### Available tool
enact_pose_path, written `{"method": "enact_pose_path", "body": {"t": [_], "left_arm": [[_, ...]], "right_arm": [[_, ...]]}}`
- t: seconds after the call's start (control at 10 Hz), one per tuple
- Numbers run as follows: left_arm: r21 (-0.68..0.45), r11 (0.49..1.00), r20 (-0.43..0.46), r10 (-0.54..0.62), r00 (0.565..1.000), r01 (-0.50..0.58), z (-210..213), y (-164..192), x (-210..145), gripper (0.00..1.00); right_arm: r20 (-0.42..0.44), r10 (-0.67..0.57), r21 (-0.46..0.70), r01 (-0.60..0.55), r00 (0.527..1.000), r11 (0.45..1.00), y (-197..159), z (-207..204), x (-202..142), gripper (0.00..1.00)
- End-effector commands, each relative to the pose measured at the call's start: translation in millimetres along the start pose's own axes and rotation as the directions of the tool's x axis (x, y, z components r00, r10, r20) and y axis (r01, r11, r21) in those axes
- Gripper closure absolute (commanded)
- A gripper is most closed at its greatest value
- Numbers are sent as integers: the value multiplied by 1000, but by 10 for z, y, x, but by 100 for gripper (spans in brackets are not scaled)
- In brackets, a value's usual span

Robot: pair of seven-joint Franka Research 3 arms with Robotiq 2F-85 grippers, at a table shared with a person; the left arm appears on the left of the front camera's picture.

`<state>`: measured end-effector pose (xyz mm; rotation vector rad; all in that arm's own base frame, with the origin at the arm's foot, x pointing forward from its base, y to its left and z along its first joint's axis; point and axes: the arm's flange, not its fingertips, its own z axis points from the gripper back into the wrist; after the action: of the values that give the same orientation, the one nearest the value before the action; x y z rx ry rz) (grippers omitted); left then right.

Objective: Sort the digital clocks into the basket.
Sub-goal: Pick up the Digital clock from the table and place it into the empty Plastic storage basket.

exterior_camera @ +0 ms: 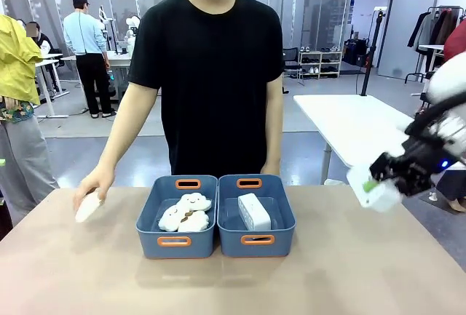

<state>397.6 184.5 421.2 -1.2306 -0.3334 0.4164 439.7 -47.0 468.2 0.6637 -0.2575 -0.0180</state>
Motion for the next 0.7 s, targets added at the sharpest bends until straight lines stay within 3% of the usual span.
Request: {"method": "enact_pose_path", "body": {"t": [0.0, 0.2, 0.3, 0.5, 0.6], "left_arm": [[9, 1000, -14, 9, 1000, -9, 25, -51, -4, 0], [9, 1000, -14, 9, 1000, -9, 25, -51, -4, 0], [9, 1000, -14, 9, 1000, -9, 25, -51, -4, 0], [9, 1000, -14, 9, 1000, -9, 25, -51, -4, 0], [9, 1000, -14, 9, 1000, -9, 25, -51, -4, 0]], "right_arm": [[-160, 95, 423, -18, 983, 906, 151, 126, 21, 100], [-199, 197, 568, -50, 960, 822, 622, -154, 30, 100], [-204, 202, 562, -54, 958, 826, 682, -257, 41, 100], [-81, 114, 616, -40, 990, 787, 168, 343, 54, 100], [51, 7, 667, -40, 999, 744, -442, 972, -81, 100]]}}
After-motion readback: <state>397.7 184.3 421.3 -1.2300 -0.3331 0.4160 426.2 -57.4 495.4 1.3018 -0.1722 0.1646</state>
